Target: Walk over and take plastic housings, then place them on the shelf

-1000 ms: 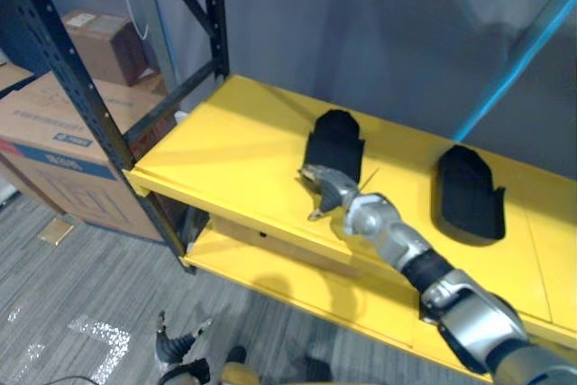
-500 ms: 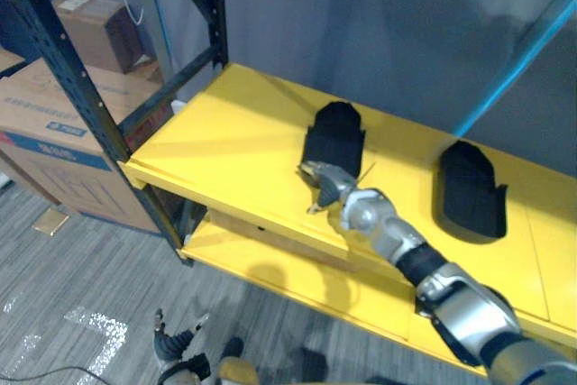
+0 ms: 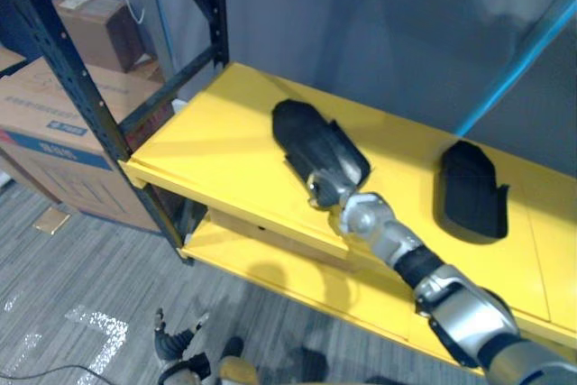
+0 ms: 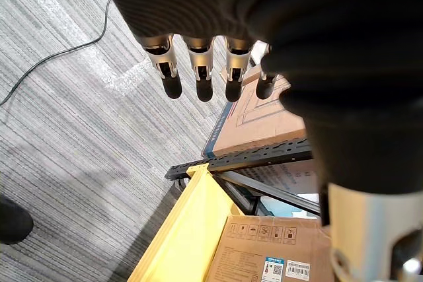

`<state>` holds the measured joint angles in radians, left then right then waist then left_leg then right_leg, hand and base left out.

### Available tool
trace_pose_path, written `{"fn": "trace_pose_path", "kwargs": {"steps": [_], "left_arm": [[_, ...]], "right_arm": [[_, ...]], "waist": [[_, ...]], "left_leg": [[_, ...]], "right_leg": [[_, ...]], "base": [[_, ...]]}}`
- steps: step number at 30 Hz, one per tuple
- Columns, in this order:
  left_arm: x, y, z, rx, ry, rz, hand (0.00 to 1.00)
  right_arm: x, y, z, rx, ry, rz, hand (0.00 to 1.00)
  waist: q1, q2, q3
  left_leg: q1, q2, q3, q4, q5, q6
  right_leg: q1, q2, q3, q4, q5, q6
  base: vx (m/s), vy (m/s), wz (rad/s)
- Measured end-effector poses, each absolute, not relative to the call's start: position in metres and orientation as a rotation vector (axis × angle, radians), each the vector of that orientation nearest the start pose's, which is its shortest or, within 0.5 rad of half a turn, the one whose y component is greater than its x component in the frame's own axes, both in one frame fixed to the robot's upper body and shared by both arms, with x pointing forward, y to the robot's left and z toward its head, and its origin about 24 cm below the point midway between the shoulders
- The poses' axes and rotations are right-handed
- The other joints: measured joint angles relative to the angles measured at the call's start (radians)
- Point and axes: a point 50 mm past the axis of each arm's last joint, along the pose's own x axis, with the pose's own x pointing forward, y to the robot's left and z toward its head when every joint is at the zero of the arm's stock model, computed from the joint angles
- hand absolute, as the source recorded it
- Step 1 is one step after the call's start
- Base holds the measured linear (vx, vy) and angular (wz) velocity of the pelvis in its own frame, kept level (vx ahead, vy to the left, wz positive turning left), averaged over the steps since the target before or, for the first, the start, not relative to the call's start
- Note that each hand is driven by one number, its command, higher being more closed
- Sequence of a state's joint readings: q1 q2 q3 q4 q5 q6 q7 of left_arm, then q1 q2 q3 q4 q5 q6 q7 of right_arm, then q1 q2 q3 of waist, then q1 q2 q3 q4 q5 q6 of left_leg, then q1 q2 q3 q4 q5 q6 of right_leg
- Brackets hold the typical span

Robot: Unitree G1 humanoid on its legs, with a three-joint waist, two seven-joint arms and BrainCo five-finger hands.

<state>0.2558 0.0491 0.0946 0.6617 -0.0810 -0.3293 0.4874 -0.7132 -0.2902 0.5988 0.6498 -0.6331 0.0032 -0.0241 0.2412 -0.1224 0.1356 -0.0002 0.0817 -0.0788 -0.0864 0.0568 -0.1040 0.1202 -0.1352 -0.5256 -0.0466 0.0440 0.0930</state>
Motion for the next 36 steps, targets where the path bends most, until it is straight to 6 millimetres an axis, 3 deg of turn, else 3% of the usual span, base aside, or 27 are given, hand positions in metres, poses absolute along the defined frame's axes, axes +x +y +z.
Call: {"fn": "trace_pose_path", "kwargs": {"steps": [10,25,32,33,36], "left_arm": [[0.115,0.219,-0.107,0.107,0.567,0.688,0.00],[0.118,0.208,-0.108,0.063,0.569,0.672,0.00],[0.120,0.207,-0.107,0.054,0.561,0.673,0.00],[0.120,0.207,-0.106,0.053,0.556,0.672,0.00],[0.123,0.207,-0.104,0.049,0.541,0.671,0.00]], "right_arm": [[0.355,-0.086,0.070,-1.195,-0.143,0.440,1.00],[0.369,-0.100,0.070,-0.756,0.090,0.146,1.00],[0.374,-0.100,0.077,-0.597,0.173,0.102,1.00],[0.376,-0.100,0.079,-0.561,0.192,0.097,0.00],[0.377,-0.099,0.080,-0.488,0.228,0.091,0.00]], "waist": [[0.005,-0.002,0.011],[0.019,0.013,0.021],[0.018,0.013,0.022],[0.018,0.013,0.022],[0.018,0.016,0.024]], "left_leg": [[0.000,-0.002,-0.003,0.000,0.000,0.000],[0.002,-0.003,-0.020,0.000,0.007,0.001],[0.002,0.000,-0.018,0.000,0.007,0.000],[0.003,0.000,-0.017,0.000,0.007,0.000],[0.005,0.002,-0.016,0.000,0.007,0.000]], "right_leg": [[0.002,-0.002,-0.004,0.000,0.000,0.000],[0.015,-0.003,-0.021,0.000,0.000,0.000],[0.015,-0.003,-0.021,0.000,0.000,0.001],[0.015,-0.002,-0.020,0.000,0.000,0.001],[0.015,-0.002,-0.018,0.000,0.000,0.000]], "base": [[0.00,0.000,0.00],[0.00,0.001,0.03],[0.00,0.000,0.00],[0.00,0.000,0.00],[0.00,0.000,0.00]]}}
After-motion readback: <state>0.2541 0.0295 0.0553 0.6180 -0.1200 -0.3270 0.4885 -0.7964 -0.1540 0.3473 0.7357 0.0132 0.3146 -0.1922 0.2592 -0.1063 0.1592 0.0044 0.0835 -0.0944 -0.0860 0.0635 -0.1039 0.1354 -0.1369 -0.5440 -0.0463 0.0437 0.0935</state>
